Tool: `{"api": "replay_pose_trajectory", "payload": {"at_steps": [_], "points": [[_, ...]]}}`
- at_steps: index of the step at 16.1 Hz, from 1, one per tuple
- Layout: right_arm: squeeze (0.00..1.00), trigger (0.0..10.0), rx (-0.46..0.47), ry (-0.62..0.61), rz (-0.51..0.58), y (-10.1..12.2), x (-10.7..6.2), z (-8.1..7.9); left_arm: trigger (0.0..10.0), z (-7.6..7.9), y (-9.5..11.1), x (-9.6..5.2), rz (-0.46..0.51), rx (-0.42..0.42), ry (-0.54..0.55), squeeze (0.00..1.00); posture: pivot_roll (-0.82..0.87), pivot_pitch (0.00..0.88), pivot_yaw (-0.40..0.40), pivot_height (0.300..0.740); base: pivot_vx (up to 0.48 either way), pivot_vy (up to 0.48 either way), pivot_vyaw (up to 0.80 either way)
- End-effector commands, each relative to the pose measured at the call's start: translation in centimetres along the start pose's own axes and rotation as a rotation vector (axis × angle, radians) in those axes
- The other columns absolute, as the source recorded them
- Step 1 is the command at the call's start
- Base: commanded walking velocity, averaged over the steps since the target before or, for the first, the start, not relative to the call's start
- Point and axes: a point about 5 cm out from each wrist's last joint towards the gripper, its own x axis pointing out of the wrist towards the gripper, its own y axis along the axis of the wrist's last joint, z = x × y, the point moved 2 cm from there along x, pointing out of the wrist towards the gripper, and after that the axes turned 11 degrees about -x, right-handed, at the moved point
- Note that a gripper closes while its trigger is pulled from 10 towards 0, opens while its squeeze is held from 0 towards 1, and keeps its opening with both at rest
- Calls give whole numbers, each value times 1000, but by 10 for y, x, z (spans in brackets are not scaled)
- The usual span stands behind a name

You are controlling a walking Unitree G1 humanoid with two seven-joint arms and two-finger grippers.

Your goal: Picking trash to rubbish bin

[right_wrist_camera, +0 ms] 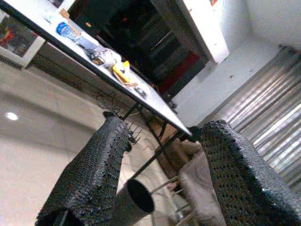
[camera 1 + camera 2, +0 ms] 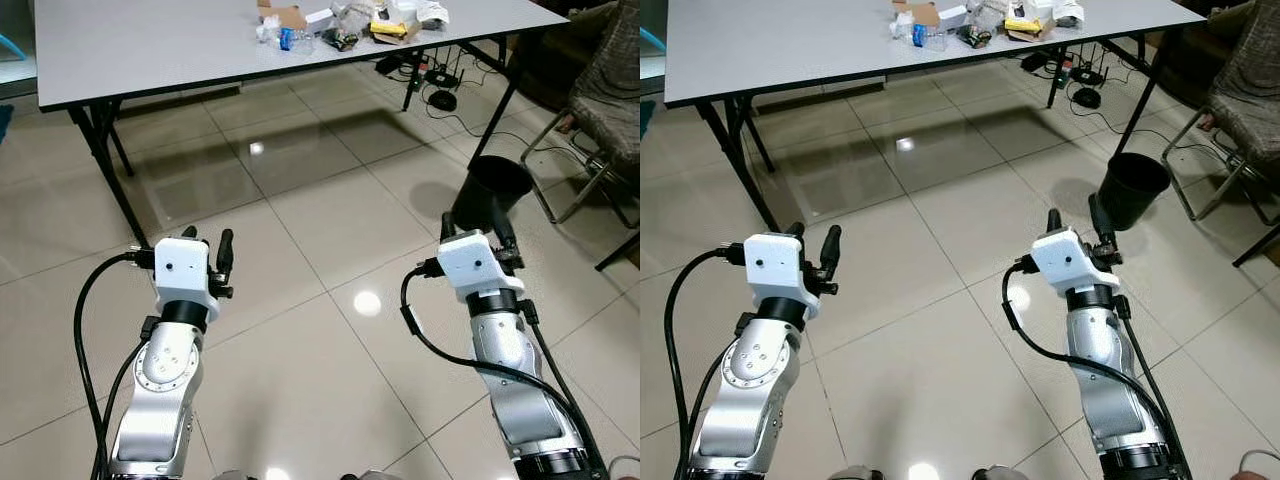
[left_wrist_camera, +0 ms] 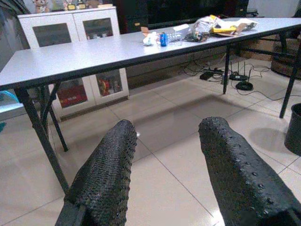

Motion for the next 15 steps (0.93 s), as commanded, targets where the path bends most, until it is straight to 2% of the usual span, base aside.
{"api": "replay_pose_trajectory", "payload": {"at_steps": [1,3,5,11,15], "points": [[0,10000,-43,-17,26,5,2,5,10000,3,0,1,-4,1,-11,0,-26,102,-66,740,0,0,0],[0,10000,-56,-9,36,7,2,4,10000,4,-1,0,-4,-1,-13,0,-28,98,-68,740,0,0,0],[0,10000,-107,6,64,10,1,2,10000,5,-2,0,-4,-2,-15,0,-29,96,-70,740,0,0,0],[0,10000,-184,-32,108,17,3,8,10000,5,-1,-1,-4,-4,-15,0,-30,101,-72,740,0,0,0],[0,10000,-166,-46,102,18,2,10,10000,6,-1,-2,-6,-3,-15,0,-29,109,-73,740,0,0,0]]}}
